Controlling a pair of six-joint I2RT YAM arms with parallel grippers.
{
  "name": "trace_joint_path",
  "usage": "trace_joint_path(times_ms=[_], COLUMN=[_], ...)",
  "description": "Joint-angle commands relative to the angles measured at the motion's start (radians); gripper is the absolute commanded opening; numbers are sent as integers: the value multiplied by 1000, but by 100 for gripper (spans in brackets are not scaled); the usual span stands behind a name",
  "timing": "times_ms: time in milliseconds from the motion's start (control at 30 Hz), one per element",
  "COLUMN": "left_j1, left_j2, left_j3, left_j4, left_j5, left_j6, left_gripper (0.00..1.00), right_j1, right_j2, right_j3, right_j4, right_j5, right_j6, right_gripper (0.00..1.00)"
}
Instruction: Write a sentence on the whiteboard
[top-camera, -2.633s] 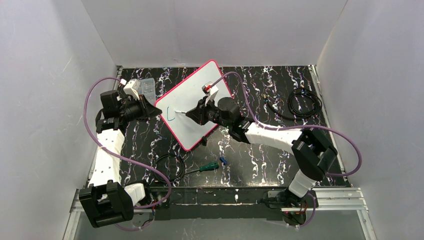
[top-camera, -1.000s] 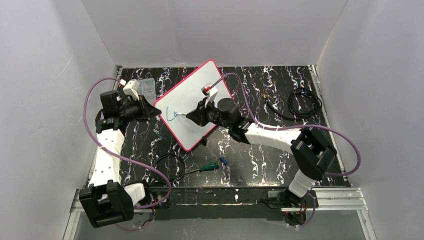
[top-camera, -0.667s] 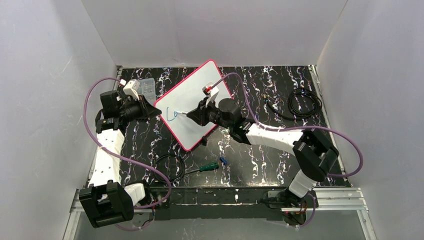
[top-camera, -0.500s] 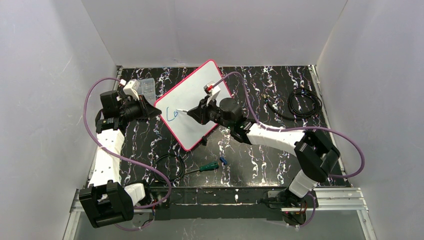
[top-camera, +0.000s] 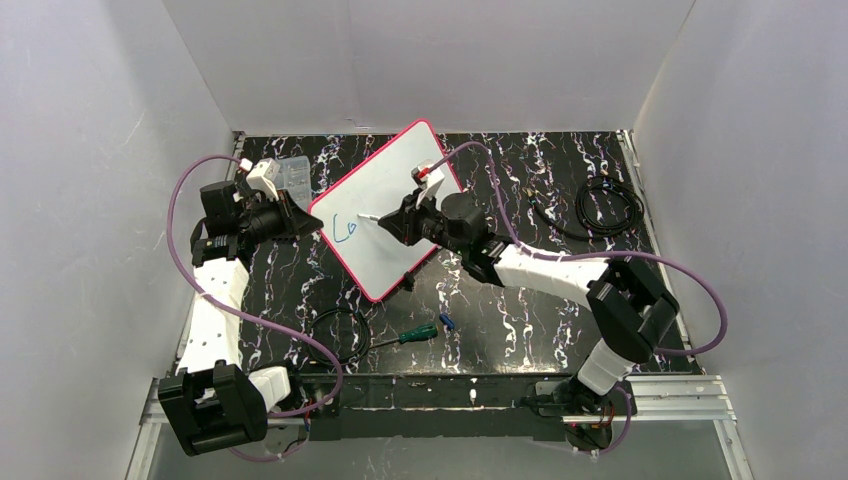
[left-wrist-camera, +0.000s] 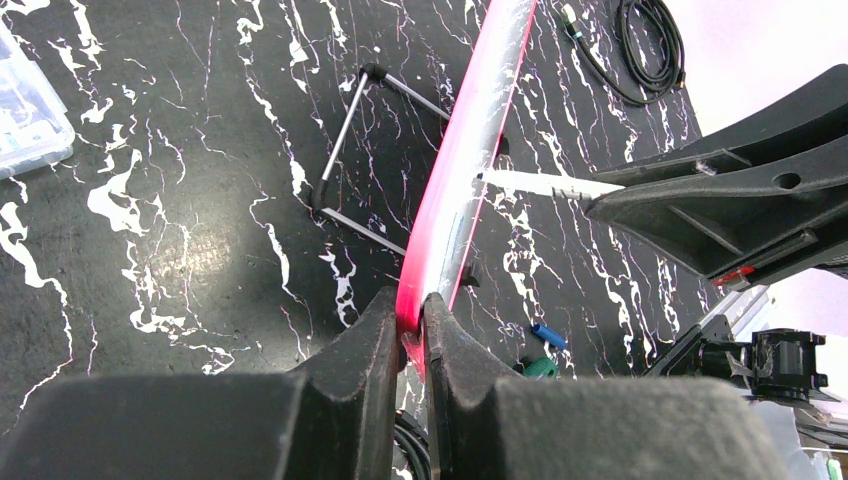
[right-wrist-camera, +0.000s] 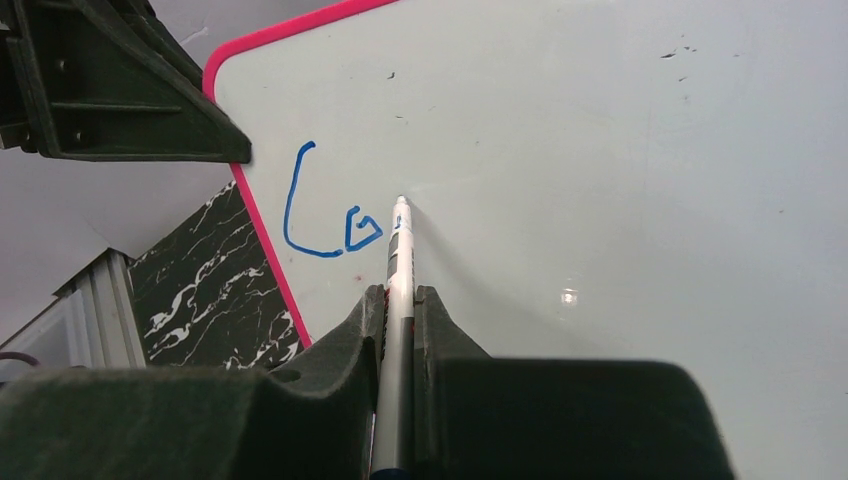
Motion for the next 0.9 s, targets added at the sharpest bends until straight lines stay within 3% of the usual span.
trace_joint_path(times_ms=[0, 867], left_j1=[0, -1], left_j2=[-20, -22], left_j3=[-2, -2], left_j4=[-24, -24], left_j5=[-23, -24], left_j6=[43, 43], left_gripper=[0, 0], right_j1=[-3, -3], right_j2=[19, -13], right_j3=[32, -35], right_j4=[30, -45], right_j5=[-20, 34], right_j6=[-16, -34], right_gripper=[1, 1])
